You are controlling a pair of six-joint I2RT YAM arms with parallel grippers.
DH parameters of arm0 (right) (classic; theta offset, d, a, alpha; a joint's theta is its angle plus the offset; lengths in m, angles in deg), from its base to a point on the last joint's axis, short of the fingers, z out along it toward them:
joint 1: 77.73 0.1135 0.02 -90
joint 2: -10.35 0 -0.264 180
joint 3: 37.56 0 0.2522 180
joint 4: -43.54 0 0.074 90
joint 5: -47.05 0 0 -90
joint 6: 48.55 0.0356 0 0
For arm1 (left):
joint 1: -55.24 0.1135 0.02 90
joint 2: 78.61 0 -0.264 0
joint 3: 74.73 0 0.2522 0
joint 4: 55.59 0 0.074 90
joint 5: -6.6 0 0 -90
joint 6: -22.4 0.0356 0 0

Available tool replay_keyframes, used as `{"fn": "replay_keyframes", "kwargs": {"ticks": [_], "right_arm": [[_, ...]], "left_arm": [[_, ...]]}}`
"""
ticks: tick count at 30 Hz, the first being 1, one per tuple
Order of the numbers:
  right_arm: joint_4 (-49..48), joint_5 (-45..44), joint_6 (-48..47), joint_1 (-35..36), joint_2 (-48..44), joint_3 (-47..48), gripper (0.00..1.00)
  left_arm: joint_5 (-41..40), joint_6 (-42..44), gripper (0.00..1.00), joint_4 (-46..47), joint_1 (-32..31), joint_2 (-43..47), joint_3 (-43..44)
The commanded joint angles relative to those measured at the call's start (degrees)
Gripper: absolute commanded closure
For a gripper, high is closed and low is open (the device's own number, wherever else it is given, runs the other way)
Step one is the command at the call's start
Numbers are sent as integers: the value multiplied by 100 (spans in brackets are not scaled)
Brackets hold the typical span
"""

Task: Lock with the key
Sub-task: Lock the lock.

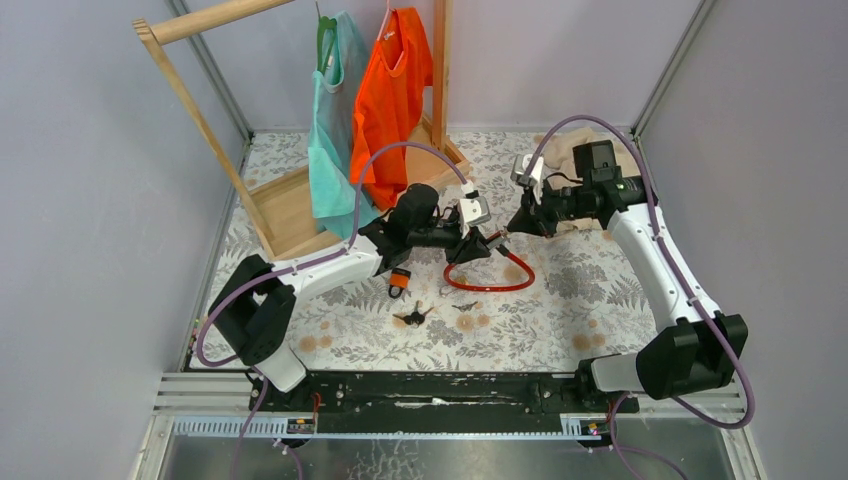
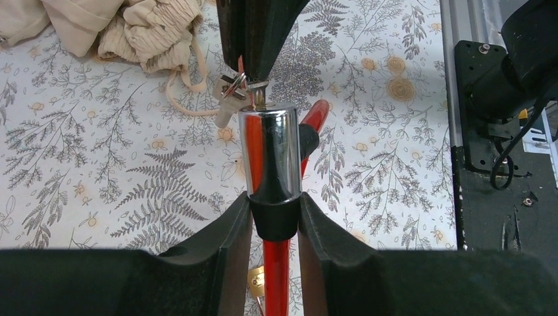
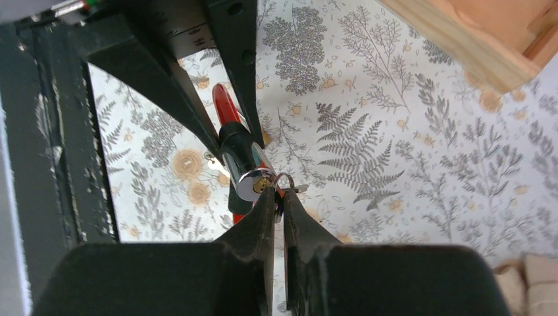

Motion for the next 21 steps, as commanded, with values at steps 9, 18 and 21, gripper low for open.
{"fn": "replay_keyframes", "kwargs": {"ticks": [9, 18, 21], "right_arm": [[45, -176, -2550, -8, -107, 87, 96], [-102, -362, -3431, -11, -433, -178, 98], [-16, -413, -3738, -7, -448, -178, 98]], "left_arm": [[532, 37, 100, -116, -50, -38, 26], [759, -68, 100, -140, -34, -132, 107], [844, -37, 100, -192, -33, -141, 126]]}}
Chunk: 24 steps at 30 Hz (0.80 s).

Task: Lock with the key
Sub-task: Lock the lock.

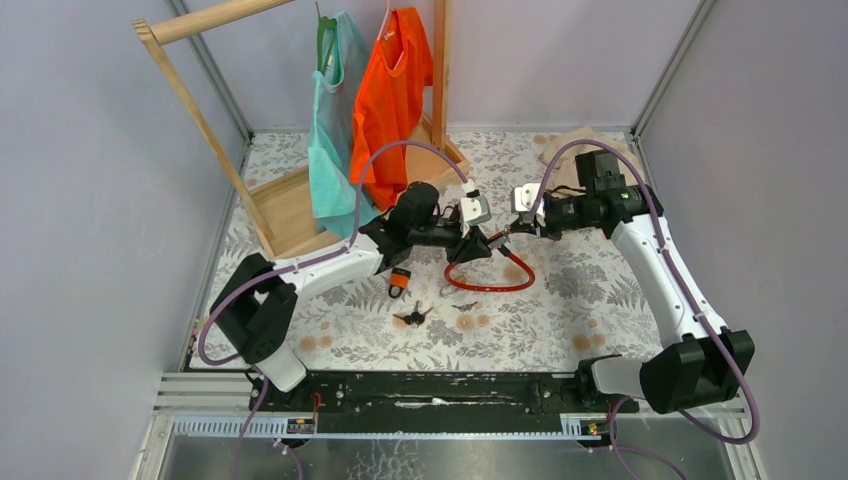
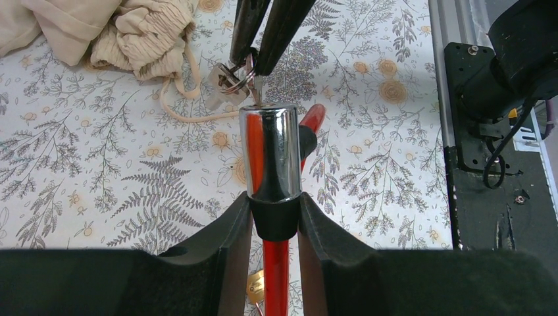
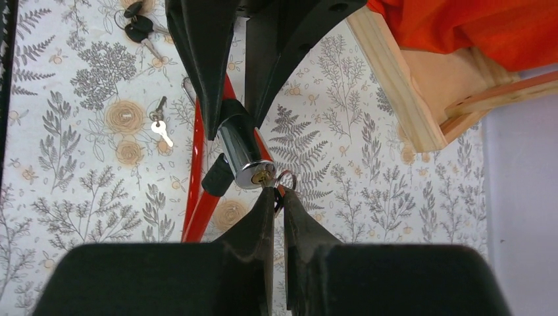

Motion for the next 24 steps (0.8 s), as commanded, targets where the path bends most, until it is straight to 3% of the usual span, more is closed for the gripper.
{"fn": "replay_keyframes", "kwargs": {"ticks": [1, 6, 11, 15, 20, 24], "right_arm": [[-332, -450, -884, -30, -96, 21, 97], [-319, -494, -758, -29, -61, 85, 88], [-5, -410, -319, -32, -64, 160, 65], [-37, -399, 3, -30, -186, -17, 53], [39, -386, -29, -31, -212, 11, 51], [425, -227, -200, -27, -38, 305, 55]], "left_arm": [[643, -27, 100, -207, -68, -103, 78], [493, -24, 100, -242, -56, -96, 124], [468, -13, 100, -251, -55, -81, 114], [457, -17, 100, -245, -60, -91, 105], [468, -26, 100, -237, -56, -108, 101], [428, -29, 100, -225, -60, -100, 89]]}}
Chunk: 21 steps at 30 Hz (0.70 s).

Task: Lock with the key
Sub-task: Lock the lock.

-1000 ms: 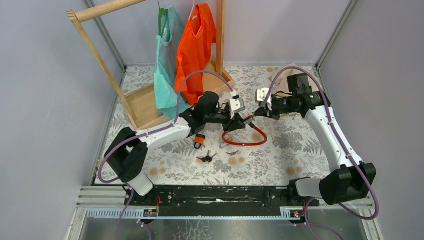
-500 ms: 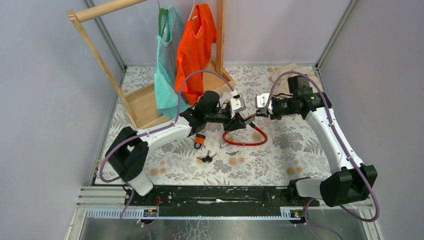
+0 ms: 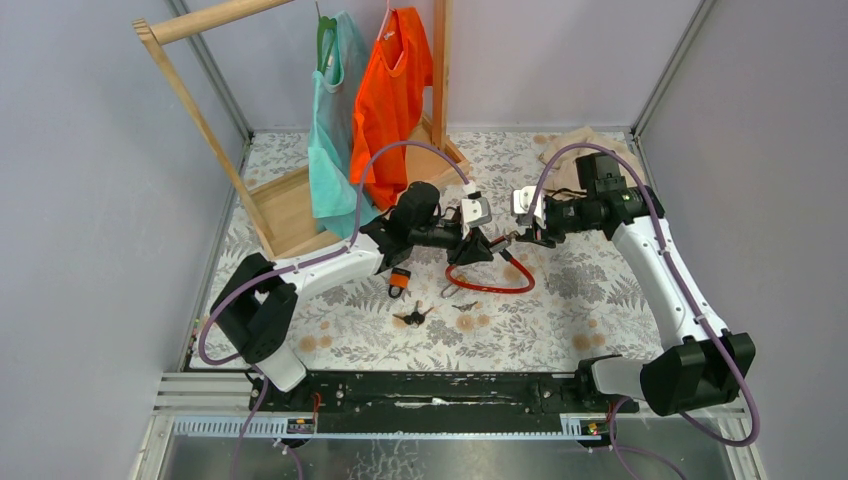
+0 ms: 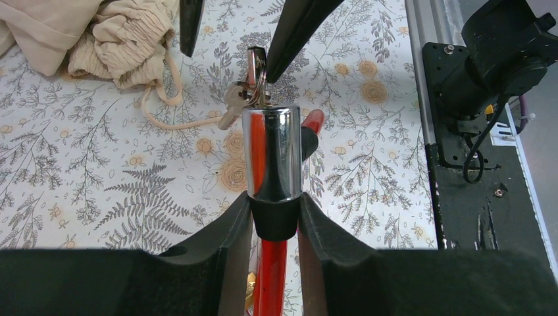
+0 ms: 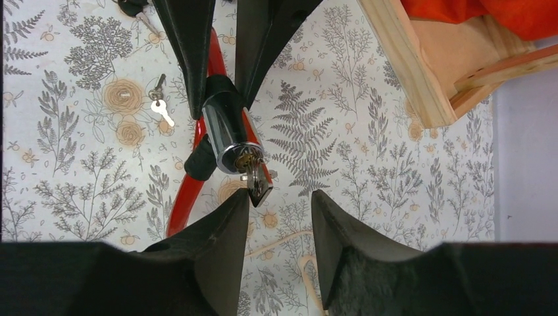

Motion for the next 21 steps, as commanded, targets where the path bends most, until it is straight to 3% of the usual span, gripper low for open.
{"fn": "replay_keyframes", "kwargs": {"ticks": [1, 11, 21], "right_arm": [[427, 201, -153, -21, 69, 442, 55], [776, 439, -279, 92, 119, 473, 57], [679, 447, -186, 182, 185, 457, 70]], "left_arm": [[135, -26, 100, -202, -51, -69, 47], [77, -25, 100, -205, -51, -80, 65], [71, -18, 100, -210, -51, -79, 63]]}}
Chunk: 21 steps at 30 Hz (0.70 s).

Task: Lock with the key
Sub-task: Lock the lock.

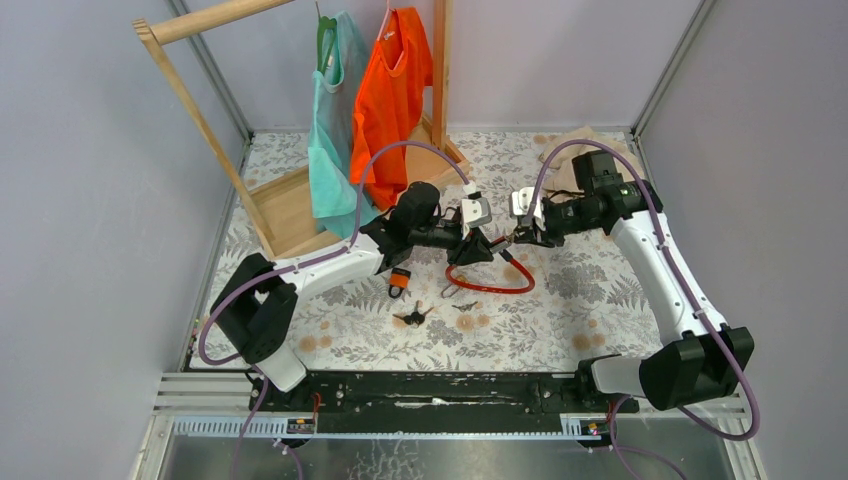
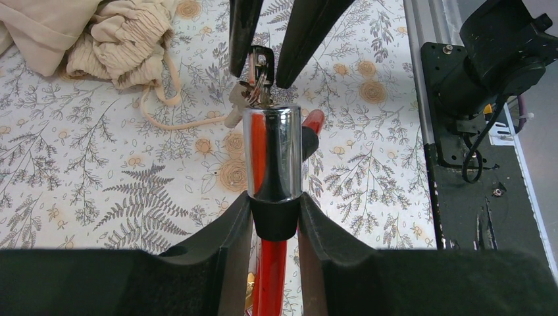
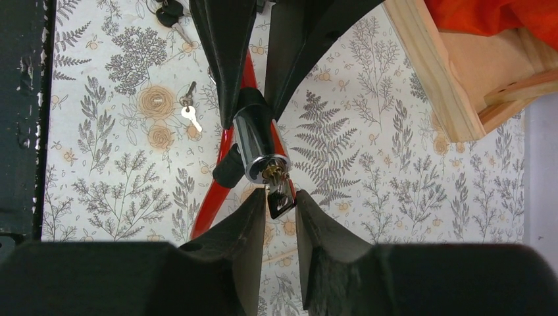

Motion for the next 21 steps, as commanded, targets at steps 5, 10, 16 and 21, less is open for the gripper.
{"fn": "replay_keyframes", "kwargs": {"ticks": [5, 10, 16, 21], "right_arm": [[-38, 191, 5, 135, -22, 156, 84], [-136, 13, -51, 158, -71, 143, 96], [-11, -232, -69, 160, -5, 395, 100], [119, -293, -72, 160, 35, 520, 100]], "left_arm": [[57, -18, 100, -215, -49, -82, 63], [50, -10, 100, -212, -49, -62, 47], [-75, 57, 100, -219, -53, -11, 13], [-181, 75, 100, -218, -53, 4, 13]]}}
